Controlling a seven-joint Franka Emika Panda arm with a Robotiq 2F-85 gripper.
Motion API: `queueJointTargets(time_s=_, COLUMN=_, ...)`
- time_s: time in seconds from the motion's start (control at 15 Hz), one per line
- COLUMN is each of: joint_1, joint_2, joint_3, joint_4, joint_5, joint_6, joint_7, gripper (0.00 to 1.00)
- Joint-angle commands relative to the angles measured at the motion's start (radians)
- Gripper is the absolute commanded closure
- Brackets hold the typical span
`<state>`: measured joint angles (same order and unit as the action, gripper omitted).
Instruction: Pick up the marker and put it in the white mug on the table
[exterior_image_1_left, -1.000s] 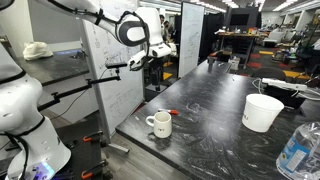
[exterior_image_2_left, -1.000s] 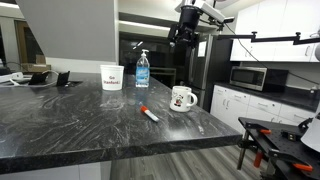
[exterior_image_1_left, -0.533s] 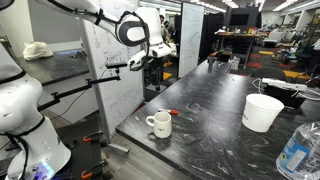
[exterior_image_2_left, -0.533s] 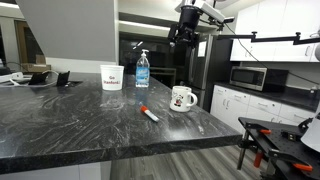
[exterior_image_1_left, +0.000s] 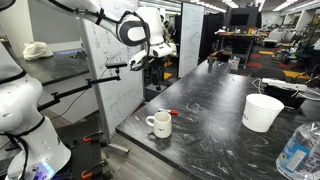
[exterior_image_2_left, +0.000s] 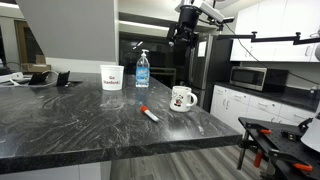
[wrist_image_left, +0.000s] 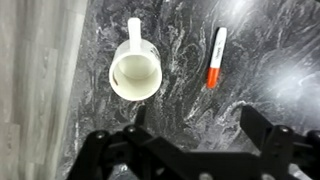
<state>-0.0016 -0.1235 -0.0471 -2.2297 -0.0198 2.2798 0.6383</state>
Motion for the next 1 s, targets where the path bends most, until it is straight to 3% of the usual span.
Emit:
queueJointTargets(time_s=0.0, joint_1=-0.012, joint_2=0.082, joint_3=0.034, joint_4=0.109, joint_5=0.046, joint_6=-0.058, joint_7=0.07, gripper=0.0)
queueJointTargets(time_s=0.4, joint_1=0.057, joint_2=0.267, joint_3=0.094, joint_4=0.242, joint_5=0.039, joint_6=-0.171, joint_7=0.169, gripper=0.0)
queueJointTargets(time_s=0.93, joint_1=0.118, joint_2=0.555, joint_3=0.08, joint_4=0.482, joint_5=0.075, joint_6=-0.243, joint_7=0.137, gripper=0.0)
